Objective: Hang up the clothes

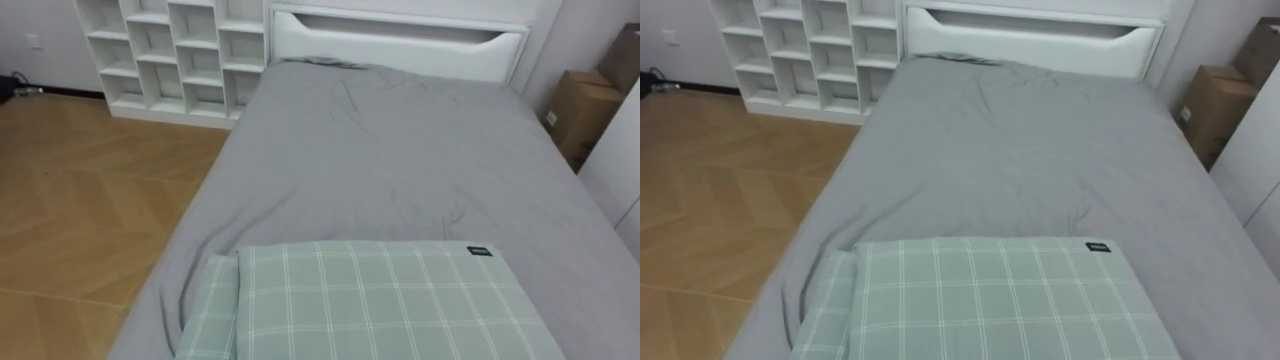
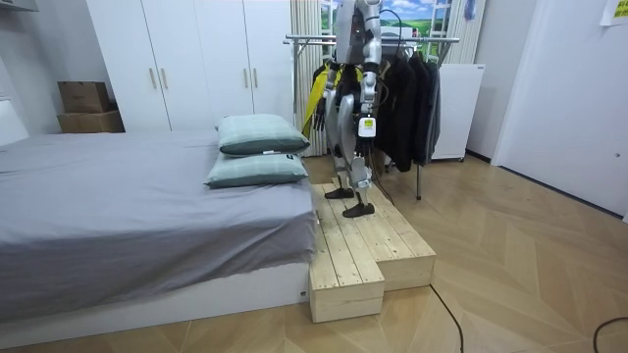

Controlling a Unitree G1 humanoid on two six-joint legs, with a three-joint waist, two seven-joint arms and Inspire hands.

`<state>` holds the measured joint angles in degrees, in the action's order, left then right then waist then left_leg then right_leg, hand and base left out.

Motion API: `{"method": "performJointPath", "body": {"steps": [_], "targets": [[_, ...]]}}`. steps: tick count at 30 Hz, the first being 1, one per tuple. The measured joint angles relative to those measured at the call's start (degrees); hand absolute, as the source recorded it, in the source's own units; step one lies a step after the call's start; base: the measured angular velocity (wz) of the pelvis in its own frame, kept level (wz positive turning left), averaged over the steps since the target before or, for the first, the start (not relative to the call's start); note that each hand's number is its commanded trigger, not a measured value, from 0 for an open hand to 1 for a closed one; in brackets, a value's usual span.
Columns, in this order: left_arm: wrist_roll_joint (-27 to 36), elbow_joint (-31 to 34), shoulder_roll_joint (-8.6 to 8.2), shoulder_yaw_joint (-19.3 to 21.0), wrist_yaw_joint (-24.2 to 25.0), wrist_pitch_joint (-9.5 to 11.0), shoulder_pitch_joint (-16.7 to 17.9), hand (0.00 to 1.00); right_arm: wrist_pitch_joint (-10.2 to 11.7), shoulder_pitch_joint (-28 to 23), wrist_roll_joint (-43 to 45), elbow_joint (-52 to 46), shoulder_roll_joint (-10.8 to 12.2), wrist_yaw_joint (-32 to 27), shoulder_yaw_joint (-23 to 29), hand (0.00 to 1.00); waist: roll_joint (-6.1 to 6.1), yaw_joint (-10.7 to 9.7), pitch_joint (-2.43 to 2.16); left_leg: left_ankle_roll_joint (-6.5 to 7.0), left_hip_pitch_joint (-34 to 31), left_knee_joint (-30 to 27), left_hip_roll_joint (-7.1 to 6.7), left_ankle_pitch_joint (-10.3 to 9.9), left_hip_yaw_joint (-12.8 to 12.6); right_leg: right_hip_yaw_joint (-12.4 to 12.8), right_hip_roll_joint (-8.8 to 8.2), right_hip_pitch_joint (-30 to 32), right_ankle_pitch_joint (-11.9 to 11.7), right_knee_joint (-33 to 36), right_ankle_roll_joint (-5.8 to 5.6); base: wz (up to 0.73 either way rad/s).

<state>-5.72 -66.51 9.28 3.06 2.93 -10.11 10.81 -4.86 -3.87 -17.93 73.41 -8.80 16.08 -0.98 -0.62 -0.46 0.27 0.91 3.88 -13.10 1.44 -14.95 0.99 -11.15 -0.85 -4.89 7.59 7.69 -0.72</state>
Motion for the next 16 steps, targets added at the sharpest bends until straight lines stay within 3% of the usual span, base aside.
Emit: {"method": "performJointPath", "body": {"steps": [16], "targets": [[-1.24, 0.52, -0.27, -0.01, -0.18, -0.83, 0.0, 0.0, -0.2, 0.02, -0.09, -0.45, 0.29, -1.07, -0.08, 0.0, 0.2, -0.71, -0.16, 0.0, -0.09, -0.01, -0.09, 0.0, 0.24, -0.16, -0.05, -0.03, 0.45, -0.02, -0.1, 0.0]]}}
